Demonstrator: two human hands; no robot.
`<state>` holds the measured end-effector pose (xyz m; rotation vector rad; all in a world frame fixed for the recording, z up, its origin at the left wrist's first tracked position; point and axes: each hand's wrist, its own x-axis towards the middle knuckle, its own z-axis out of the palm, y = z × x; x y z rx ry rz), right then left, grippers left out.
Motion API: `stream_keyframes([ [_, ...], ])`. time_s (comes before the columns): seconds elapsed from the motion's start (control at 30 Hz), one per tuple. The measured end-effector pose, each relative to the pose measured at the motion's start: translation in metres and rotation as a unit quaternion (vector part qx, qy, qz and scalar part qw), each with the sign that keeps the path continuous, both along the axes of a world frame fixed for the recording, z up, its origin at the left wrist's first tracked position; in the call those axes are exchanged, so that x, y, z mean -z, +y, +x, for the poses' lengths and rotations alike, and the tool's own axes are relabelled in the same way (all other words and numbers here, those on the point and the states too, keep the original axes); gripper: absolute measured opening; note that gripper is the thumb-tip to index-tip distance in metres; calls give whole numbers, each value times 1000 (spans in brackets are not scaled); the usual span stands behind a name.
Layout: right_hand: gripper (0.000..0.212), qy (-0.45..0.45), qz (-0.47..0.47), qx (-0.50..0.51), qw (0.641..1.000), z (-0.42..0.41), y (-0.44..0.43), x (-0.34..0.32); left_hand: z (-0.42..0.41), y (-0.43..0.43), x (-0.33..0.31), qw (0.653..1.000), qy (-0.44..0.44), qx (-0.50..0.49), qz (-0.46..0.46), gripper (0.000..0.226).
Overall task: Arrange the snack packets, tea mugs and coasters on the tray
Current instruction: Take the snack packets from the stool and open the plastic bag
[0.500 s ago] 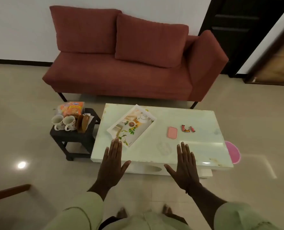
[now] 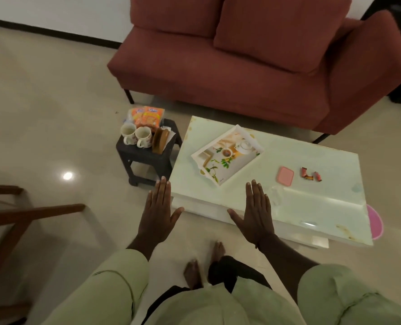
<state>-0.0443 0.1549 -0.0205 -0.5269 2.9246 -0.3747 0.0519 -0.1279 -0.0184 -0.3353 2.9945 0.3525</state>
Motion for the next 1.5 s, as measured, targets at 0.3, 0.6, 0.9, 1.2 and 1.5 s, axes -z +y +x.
stream_keyframes([
  [0.3,94,-22,-33,-28,999,-45,-55,10,-10,-49,6,995,-28,-90,28,86],
  [0.6,92,-47,-17,-45,998,-81,-92,23,-48,-83,10,991,-19,-129,40,86],
  [0.9,90,-51,0,29,998,-96,-169,37,-88,-192,32,994,-42,-82,62,82],
  [1.2,92,-44,-4,118,992,-109,-260,38,-155,-330,26,998,-14,-21,54,80],
  [1.5,92,-65,-4,78,995,-174,-332,49,-213,-366,43,998,3,-5,62,82],
])
